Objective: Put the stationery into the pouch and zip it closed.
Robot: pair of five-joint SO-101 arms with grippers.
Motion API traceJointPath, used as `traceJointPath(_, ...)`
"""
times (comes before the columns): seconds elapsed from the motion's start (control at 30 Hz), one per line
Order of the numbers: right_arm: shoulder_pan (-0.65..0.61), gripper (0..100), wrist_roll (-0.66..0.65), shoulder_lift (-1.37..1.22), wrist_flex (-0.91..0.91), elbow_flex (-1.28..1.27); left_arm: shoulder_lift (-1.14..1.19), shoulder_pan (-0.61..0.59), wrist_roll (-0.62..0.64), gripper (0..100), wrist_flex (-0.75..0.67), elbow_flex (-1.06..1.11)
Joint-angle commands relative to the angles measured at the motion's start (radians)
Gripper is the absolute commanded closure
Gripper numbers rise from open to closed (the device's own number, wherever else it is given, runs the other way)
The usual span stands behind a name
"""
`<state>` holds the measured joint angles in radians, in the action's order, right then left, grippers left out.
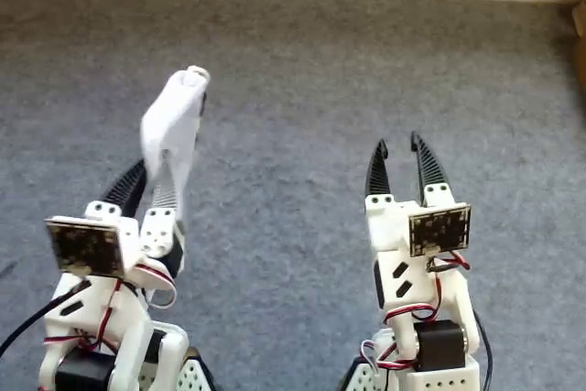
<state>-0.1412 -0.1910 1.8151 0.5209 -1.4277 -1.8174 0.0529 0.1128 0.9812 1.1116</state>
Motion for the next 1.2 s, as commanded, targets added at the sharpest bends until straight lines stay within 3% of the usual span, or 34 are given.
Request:
traceJointPath(0.0, 0.012, 82.7, 0.012, 0.012, -0.01, 0.007, -0.004, 0.107, -0.04, 78, -0.021, 0.024)
traceJointPath(0.27, 0.012, 82.7, 0.012, 0.012, -0.01, 0.007, -0.004, 0.237, -0.048, 75, -0.018, 0.048)
traceJointPath(0.83, 0.013, 82.8, 0.008, 0.012, -0.01, 0.007, -0.004, 0.239, -0.049, 75, -0.018, 0.048)
traceJointPath(0.97, 0.013, 83.6, 0.008, 0.021, -0.01, -0.024, -0.004, 0.239, -0.051, 85, -0.018, 0.05)
traceJointPath(1.17, 0.01, 97.8, 0.008, 0.021, -0.015, -0.027, -0.004, 0.239, -0.143, 100, -0.025, 0.05)
